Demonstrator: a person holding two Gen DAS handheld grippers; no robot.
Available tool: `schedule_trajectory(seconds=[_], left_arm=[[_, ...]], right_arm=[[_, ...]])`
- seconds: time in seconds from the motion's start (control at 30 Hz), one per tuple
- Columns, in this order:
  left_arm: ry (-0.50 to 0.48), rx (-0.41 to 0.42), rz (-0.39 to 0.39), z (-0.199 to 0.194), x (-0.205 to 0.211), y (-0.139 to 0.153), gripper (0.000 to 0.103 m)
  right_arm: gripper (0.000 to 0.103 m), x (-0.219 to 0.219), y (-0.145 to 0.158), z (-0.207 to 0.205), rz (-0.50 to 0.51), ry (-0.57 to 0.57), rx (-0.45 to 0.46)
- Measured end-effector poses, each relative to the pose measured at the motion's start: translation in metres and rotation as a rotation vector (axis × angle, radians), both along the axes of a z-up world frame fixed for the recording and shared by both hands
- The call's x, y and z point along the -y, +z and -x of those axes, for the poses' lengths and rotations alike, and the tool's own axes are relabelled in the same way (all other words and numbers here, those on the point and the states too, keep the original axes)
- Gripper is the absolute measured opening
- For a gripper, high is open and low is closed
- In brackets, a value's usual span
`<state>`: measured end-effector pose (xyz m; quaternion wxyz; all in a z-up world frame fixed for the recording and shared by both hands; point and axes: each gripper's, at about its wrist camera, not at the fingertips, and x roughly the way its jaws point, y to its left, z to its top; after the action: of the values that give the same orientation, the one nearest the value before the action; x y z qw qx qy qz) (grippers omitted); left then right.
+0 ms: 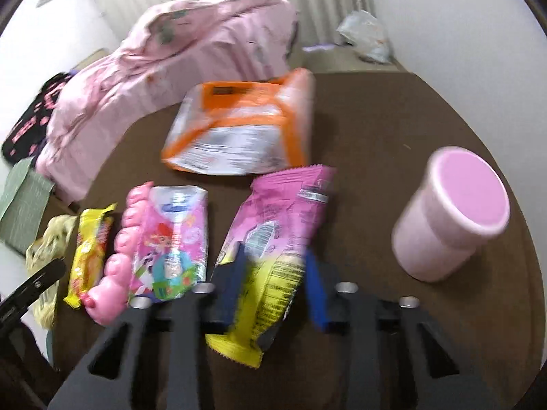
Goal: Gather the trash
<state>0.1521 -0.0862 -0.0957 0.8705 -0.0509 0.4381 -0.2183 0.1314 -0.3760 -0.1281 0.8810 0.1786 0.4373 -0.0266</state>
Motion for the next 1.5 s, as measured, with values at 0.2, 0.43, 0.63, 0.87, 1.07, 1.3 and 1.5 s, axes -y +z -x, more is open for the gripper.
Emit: schedule_trajectory(seconds=[0.2,0.43,0.63,0.87,1.07,1.3,1.5], left_arm=[[-0.002,-0.007,0.017,-0.001,-0.002,-0.001,0.043],[-0.013,0.014,0.036,-0.004,-0.003,0.004,0.047],[-0.093,0.045,0.026,-0.018,0.001,0.007,0.055],[-0.138,-0.035,-0.013,-0.055,0.017,-0.001,0.055],[-0.14,-0.107,-0.026,-0.082,0.03,-0.013,0.022],[-0.133,-0.051,-0.003,-0.061,0.027,0.003,0.003],[-0.096,0.158,0.0,-0.022,0.014,0.052,0.003]], right_arm=[[0.01,-0.019,0.021,0.012,0.08,0.08,0.06],[0.007,-0.021,0.039,0.025,0.124,0.107,0.099],[0.007,-0.014,0.044,0.045,0.144,0.089,0.128],[0.007,-0.012,0.044,0.059,0.156,0.098,0.138],[0.007,-0.013,0.049,0.063,0.158,0.106,0.157],[0.007,-0.014,0.06,0.07,0.173,0.115,0.194],[0.007,-0.016,0.082,0.075,0.181,0.121,0.246]])
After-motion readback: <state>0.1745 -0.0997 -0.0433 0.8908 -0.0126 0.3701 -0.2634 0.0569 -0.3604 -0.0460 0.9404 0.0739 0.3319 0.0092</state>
